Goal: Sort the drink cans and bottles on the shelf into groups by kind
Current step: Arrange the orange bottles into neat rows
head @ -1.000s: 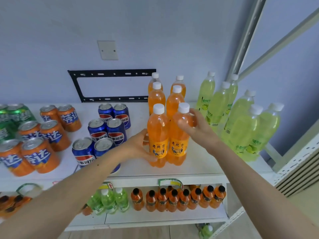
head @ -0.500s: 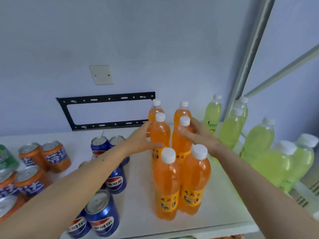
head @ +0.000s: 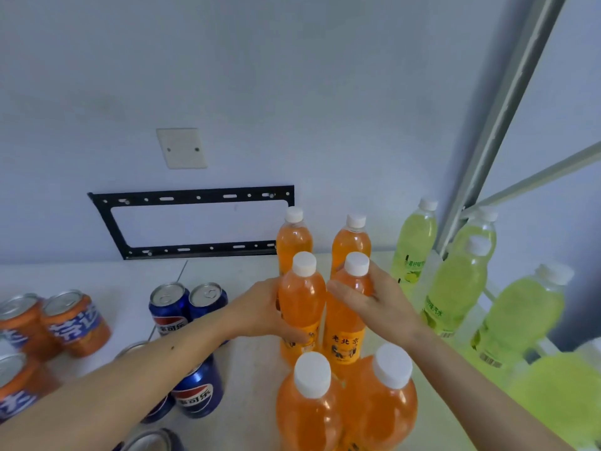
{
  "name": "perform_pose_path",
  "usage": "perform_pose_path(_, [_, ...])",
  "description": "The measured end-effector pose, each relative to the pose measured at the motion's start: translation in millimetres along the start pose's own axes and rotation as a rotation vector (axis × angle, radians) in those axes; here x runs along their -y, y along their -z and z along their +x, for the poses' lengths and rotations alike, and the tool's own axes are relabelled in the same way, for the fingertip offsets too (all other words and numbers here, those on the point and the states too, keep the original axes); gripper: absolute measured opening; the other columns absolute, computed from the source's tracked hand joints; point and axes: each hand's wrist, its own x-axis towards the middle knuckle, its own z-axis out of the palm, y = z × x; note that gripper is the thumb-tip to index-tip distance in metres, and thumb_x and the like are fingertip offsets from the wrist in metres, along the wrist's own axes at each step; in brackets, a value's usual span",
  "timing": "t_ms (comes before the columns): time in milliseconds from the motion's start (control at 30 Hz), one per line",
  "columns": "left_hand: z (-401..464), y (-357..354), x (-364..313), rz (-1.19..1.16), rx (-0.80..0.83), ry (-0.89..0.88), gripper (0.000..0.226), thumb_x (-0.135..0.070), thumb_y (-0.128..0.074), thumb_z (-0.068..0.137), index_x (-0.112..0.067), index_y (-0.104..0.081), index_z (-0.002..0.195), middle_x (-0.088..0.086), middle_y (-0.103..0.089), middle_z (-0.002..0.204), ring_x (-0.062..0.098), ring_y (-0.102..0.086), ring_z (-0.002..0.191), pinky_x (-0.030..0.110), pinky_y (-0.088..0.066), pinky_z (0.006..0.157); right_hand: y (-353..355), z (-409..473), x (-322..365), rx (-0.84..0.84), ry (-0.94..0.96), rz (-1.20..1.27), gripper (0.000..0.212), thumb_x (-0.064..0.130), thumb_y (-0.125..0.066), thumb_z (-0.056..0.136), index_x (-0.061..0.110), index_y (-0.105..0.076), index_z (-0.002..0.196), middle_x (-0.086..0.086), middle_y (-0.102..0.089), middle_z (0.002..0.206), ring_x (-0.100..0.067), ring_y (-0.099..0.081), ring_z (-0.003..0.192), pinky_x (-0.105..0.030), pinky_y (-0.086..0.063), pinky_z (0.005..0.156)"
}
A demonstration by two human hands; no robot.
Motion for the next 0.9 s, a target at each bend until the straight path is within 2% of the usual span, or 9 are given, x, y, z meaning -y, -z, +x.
perform_pose_path(67, [-2.3,-1.2,-1.8,0.002,0.012,-0.007,0.066,-0.039,-0.084,0.068,-0.042,-0.048,0.123,-0.017,-0.062,0.119,0.005,-0.061,0.109,0.027,-0.054,0.092,1.3,-0.3,0.9,0.0,0.011,0.008,0.021,0.042,-0.071,0.083,0.024,-0.064,0.091,0.006,-0.07,0.082,-0.011,-0.067,0.078,-0.035,-0.056,0.074])
perform_pose_path(267, [-9.0,-9.1,-2.2,0.002,0.006,-0.019,0.068,-0.04,-0.085,0.068,-0.047,-0.044,0.122,-0.02,-0.059,0.121,0.005,-0.06,0.11,0.023,-0.052,0.092,3.0,-7.8,0.5,-0.005,0.022,0.008,0.019,0.04,-0.072,0.082,0.026,-0.061,0.089,0.009,-0.068,0.08,-0.004,-0.063,0.07,-0.027,-0.052,0.067])
perform_pose_path(400, [-9.5,-8.2,-4.6,-0.011,0.021,-0.022,0.063,-0.039,-0.084,0.069,-0.053,-0.042,0.113,-0.028,-0.057,0.114,-0.002,-0.059,0.103,0.012,-0.05,0.083,-0.5,-10.7,0.9,-0.035,-0.013,-0.012,0.025,0.046,-0.074,0.079,0.028,-0.061,0.091,0.008,-0.068,0.085,-0.007,-0.065,0.076,-0.029,-0.053,0.07])
perform_pose_path(600, [-8.0,-7.9,-2.8,-0.074,0.031,0.001,0.065,-0.037,-0.084,0.069,-0.048,-0.044,0.118,-0.019,-0.06,0.12,0.008,-0.061,0.11,0.029,-0.053,0.094,-0.2,-9.5,4.2,-0.031,-0.029,-0.038,0.041,0.06,-0.069,0.071,0.029,-0.06,0.095,0.004,-0.069,0.086,-0.006,-0.064,0.08,-0.029,-0.054,0.073])
perform_pose_path(733, [-10.5,-3.2,-2.3,-0.078,0.064,0.0,0.066,-0.035,-0.085,0.069,-0.047,-0.045,0.12,-0.02,-0.06,0.121,0.005,-0.06,0.111,0.026,-0.052,0.094,4.9,-14.0,5.5,-0.015,-0.01,-0.062,0.047,0.072,-0.066,0.067,0.037,-0.058,0.097,0.01,-0.068,0.091,-0.001,-0.063,0.084,-0.019,-0.051,0.071])
perform_pose_path(833, [-13.4,17.8,0.4,-0.067,0.061,0.004,0.078,-0.034,-0.088,0.063,-0.048,-0.044,0.126,-0.023,-0.058,0.124,0.001,-0.057,0.114,0.023,-0.05,0.095,17.2,-10.5,5.2,-0.192,0.068,0.032,0.045,0.064,-0.059,0.071,0.032,-0.063,0.103,0.014,-0.07,0.095,0.001,-0.064,0.092,-0.014,-0.049,0.075])
perform_pose_path(900, [-15.2,40.5,0.7,-0.118,-0.02,0.018,0.079,-0.026,-0.088,0.063,-0.043,-0.047,0.129,-0.02,-0.061,0.122,0.002,-0.06,0.112,0.024,-0.052,0.091,27.7,-1.6,6.9,-0.357,0.102,0.095,0.043,0.06,-0.055,0.077,0.025,-0.065,0.102,0.012,-0.069,0.097,0.005,-0.062,0.092,-0.007,-0.045,0.073])
